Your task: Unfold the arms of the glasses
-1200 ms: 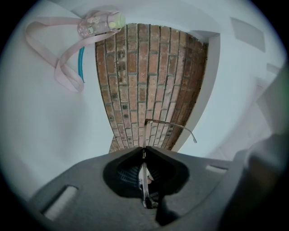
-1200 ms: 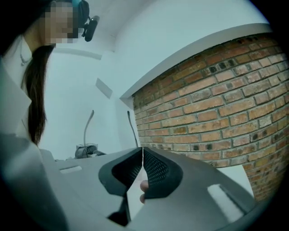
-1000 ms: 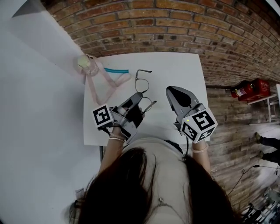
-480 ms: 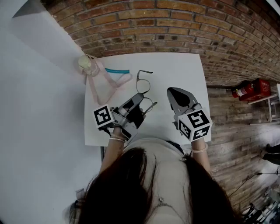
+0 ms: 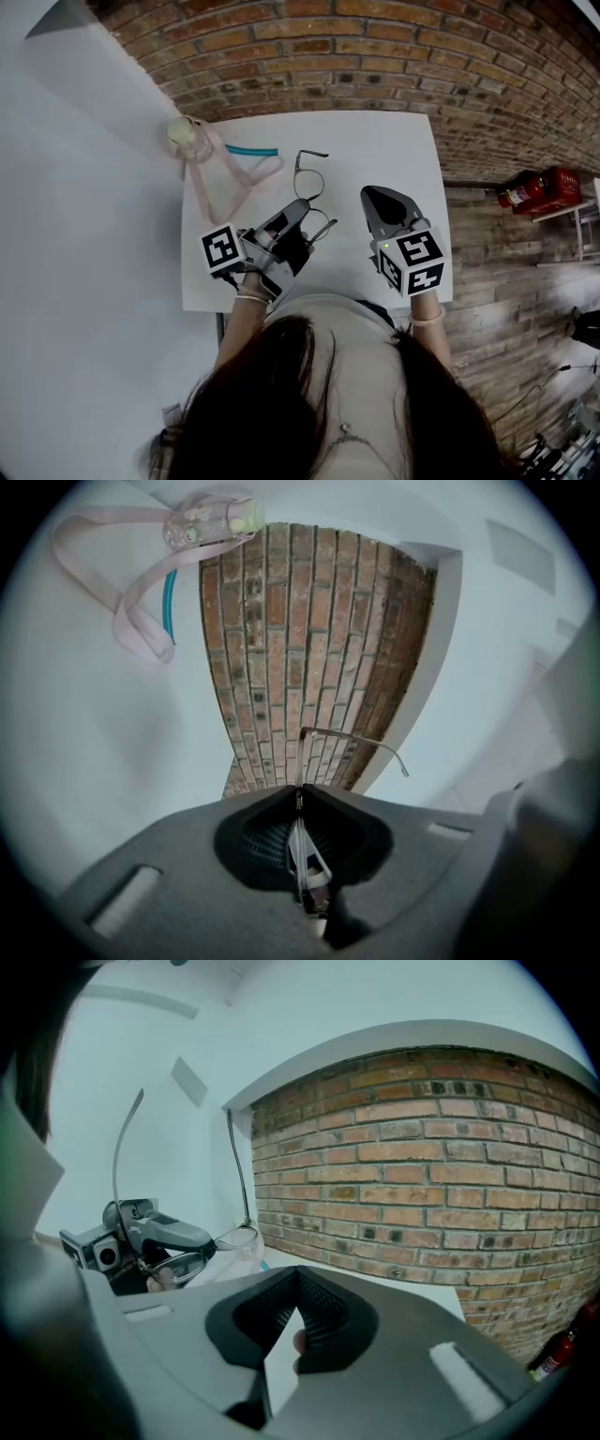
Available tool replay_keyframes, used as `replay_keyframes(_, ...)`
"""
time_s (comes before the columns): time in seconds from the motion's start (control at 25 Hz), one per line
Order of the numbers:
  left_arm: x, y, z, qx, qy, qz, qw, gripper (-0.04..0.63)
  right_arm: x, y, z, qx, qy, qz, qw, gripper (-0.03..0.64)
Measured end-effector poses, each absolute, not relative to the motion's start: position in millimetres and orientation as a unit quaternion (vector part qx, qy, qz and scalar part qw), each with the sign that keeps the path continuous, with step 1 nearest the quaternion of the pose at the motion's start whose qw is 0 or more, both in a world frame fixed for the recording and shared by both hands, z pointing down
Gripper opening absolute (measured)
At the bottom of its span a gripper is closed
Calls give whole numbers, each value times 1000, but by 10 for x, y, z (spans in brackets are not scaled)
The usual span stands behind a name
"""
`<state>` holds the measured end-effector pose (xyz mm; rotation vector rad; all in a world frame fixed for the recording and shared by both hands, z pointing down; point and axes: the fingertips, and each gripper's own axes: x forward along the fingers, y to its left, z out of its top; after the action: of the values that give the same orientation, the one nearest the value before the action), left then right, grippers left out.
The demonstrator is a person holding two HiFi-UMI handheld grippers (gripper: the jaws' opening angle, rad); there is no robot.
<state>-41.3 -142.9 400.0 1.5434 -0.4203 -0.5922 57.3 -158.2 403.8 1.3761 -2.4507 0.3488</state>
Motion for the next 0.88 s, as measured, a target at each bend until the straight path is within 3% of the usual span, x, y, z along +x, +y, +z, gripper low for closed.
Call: replay_keyframes(0.88,-417,-1425,4017,673,-185,-267,664,25,512,-1556,4067,463,-862,117,168,6)
